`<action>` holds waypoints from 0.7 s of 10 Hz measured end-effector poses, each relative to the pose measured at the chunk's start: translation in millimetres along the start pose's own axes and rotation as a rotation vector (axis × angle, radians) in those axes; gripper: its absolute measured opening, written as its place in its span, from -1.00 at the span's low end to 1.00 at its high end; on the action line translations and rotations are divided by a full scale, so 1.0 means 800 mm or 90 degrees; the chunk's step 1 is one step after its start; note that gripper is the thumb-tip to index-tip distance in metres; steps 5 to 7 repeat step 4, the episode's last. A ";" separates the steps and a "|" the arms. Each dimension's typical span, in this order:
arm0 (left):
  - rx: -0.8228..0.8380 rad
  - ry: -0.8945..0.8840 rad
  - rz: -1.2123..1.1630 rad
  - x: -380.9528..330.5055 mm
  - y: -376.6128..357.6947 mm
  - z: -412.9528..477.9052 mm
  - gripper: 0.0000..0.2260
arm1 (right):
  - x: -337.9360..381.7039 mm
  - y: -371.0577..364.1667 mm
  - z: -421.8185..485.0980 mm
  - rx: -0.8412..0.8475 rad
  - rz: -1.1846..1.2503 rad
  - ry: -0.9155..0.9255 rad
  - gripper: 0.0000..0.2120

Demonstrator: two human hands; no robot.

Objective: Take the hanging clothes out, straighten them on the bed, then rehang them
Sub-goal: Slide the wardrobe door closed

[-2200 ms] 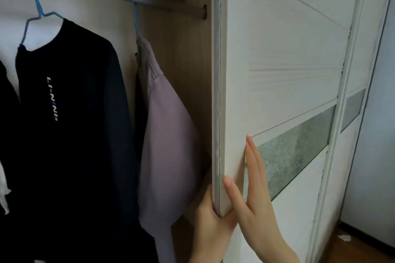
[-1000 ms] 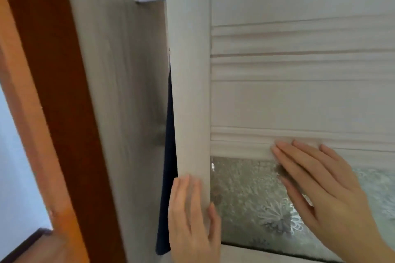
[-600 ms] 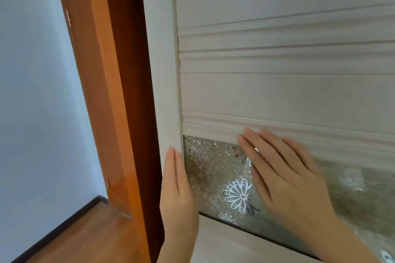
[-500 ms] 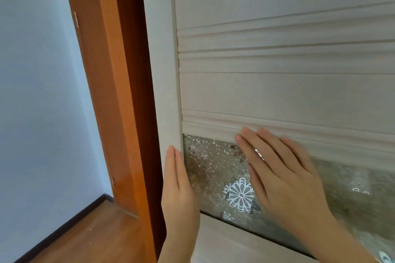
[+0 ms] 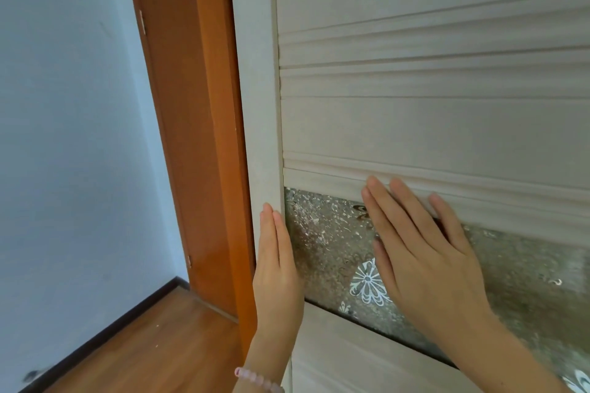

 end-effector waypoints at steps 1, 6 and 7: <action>-0.001 0.002 -0.040 0.002 -0.002 -0.001 -0.17 | 0.001 0.002 0.000 0.009 0.009 0.004 -0.47; -0.028 -0.051 -0.153 -0.027 0.074 0.015 -0.54 | -0.040 0.065 -0.002 0.100 0.376 -0.009 -0.59; -0.028 -0.051 -0.153 -0.027 0.074 0.015 -0.54 | -0.040 0.065 -0.002 0.100 0.376 -0.009 -0.59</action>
Point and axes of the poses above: each hand's wrist, its own z-axis towards the middle knuckle, its own y-axis out of the back of the hand, x = y × z, the point moved 4 cm from there along z, towards the middle knuckle, and after that the axes turned 5 degrees about -y, right-handed, at the moved point
